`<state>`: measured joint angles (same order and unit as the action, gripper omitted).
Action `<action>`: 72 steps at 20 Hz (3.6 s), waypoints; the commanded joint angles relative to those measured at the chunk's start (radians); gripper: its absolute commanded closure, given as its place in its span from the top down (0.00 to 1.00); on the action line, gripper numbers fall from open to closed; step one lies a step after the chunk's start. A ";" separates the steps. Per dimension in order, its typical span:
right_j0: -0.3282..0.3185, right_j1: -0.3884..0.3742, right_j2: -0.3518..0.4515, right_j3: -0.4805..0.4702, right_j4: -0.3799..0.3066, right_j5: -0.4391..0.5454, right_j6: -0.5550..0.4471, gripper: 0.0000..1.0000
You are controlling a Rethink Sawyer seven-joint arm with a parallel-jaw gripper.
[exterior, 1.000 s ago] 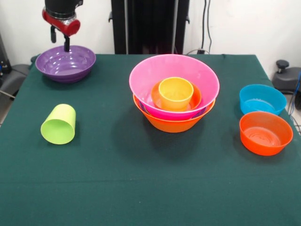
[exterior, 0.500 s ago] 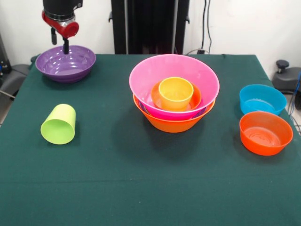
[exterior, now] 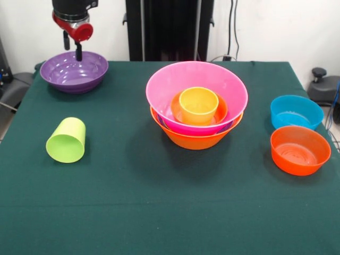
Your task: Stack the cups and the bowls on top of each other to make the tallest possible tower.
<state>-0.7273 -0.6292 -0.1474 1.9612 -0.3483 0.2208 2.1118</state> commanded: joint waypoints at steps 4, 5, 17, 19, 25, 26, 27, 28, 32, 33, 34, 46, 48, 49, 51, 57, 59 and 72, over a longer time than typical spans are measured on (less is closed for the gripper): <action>0.072 0.039 0.095 0.015 0.118 0.073 0.136 1.00; 0.076 0.041 0.094 0.016 0.133 0.090 0.140 1.00; 0.103 0.152 0.097 -0.028 0.174 -0.030 0.139 1.00; 0.094 0.189 0.104 -0.033 0.168 -0.079 0.140 1.00; 0.049 0.215 0.138 -0.023 0.132 -0.148 0.110 1.00; 0.036 0.215 0.149 -0.019 0.124 -0.152 0.100 1.00; 0.023 0.216 0.159 -0.015 0.116 -0.156 0.090 1.00; 0.010 0.216 0.170 -0.011 0.108 -0.160 0.080 1.00; -0.037 0.232 0.187 0.013 0.077 -0.186 0.062 1.00; -0.047 0.241 0.189 0.008 0.071 -0.190 0.057 1.00; -0.052 0.245 0.188 0.009 0.066 -0.196 0.058 1.00; 0.023 0.095 0.163 0.037 0.138 -0.015 0.078 1.00; 0.048 0.074 0.155 0.033 0.159 0.021 0.089 1.00; 0.061 0.064 0.151 0.031 0.171 0.039 0.096 1.00; 0.090 0.042 0.142 0.020 0.195 0.088 0.108 1.00; 0.138 0.049 0.129 -0.043 0.241 0.157 0.114 1.00; 0.126 0.066 0.144 -0.056 0.247 0.136 0.104 1.00; 0.080 0.111 0.162 -0.054 0.238 0.070 0.054 1.00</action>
<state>-0.6260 -0.5705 -0.0892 1.9656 -0.1198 0.3201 2.1118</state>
